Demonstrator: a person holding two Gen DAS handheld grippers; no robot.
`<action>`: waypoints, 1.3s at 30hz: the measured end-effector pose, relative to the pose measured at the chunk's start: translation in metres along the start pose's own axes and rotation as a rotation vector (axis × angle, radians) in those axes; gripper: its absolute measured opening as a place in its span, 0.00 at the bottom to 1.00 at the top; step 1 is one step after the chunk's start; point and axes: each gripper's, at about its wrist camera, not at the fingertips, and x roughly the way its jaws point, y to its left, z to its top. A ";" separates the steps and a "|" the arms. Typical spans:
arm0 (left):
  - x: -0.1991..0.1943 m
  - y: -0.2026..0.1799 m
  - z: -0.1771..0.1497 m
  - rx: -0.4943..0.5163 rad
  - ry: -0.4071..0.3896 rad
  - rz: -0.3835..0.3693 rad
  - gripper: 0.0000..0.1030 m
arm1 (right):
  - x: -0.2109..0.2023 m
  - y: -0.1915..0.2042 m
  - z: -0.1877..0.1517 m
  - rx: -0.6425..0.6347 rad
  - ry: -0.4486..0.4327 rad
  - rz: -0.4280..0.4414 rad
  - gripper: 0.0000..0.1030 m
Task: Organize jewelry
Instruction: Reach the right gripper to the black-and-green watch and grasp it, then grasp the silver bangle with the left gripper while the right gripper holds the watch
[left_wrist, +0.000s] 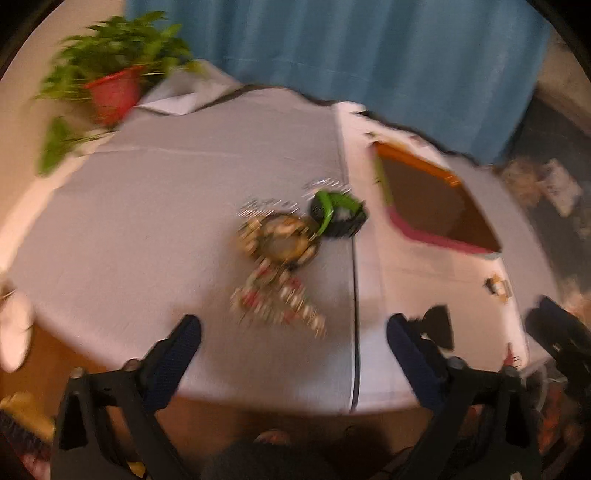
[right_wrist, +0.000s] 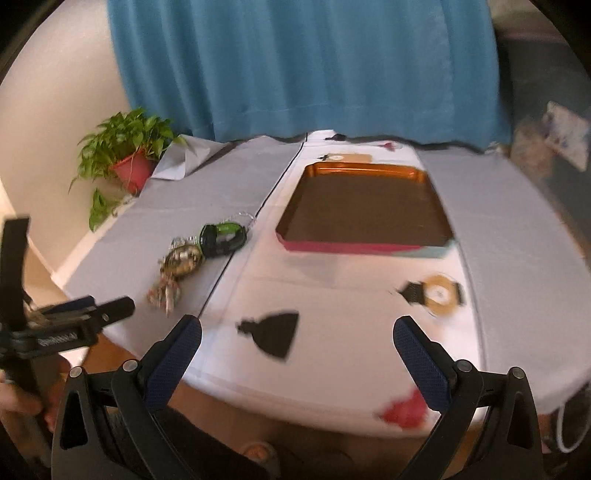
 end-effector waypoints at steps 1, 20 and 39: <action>0.009 0.005 0.006 0.010 -0.008 -0.043 0.75 | 0.009 0.001 0.005 -0.002 0.012 0.009 1.00; 0.084 0.037 0.041 0.160 -0.044 -0.080 0.11 | 0.148 0.026 0.058 0.029 0.153 0.227 0.92; 0.048 0.061 0.053 -0.055 -0.033 -0.283 0.03 | 0.207 0.082 0.077 -0.125 0.192 0.216 0.55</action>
